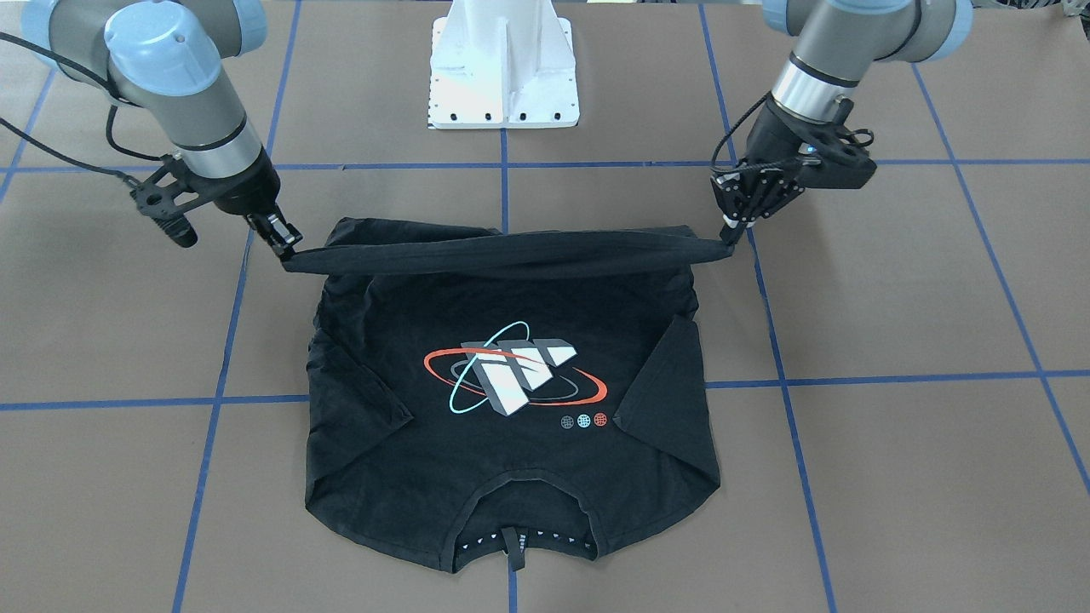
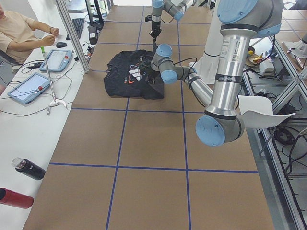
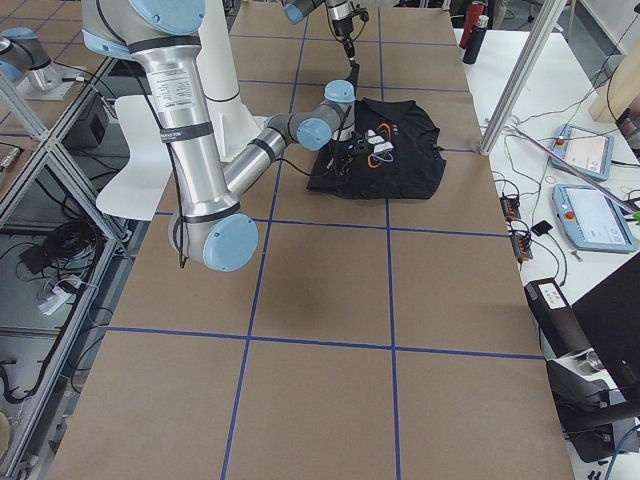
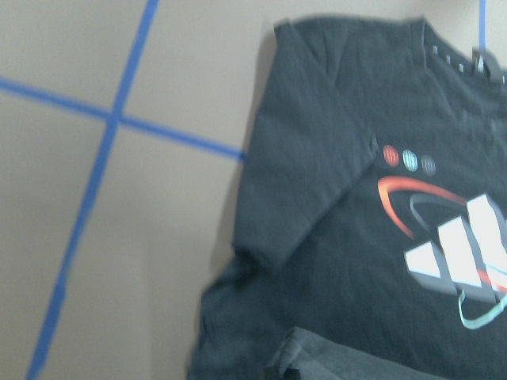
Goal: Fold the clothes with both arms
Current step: 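Lift the hem with both grippers and fold it toward the collar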
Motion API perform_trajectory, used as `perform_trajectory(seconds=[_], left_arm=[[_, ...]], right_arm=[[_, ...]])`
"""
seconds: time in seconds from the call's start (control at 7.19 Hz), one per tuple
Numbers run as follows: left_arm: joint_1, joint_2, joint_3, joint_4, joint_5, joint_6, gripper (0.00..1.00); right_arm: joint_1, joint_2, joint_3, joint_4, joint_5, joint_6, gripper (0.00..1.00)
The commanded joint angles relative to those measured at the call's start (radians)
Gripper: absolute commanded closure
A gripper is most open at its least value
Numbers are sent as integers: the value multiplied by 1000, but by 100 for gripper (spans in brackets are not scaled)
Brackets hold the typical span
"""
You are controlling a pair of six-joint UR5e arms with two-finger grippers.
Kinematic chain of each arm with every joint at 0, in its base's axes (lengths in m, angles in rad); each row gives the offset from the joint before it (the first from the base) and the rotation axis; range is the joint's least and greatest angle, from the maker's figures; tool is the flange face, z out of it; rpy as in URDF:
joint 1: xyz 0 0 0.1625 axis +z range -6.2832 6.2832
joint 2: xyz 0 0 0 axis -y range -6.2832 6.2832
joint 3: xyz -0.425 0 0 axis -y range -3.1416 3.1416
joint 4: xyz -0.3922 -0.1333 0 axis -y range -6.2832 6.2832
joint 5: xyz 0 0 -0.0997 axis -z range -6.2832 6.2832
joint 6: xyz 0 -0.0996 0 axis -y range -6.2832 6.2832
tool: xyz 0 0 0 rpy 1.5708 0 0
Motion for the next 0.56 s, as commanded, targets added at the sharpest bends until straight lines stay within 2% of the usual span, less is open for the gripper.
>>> perform_trajectory(seconds=[0.0, 0.14, 0.42], left_arm=[[-59, -80, 83, -1, -4, 24, 100], [-77, -132, 149, -10, -4, 24, 100], [-118, -267, 344, -17, 1, 68, 100]], right_arm=[[95, 77, -70, -55, 11, -65, 100], [95, 151, -188, -40, 8, -68, 100], [141, 222, -319, -36, 4, -177, 100]])
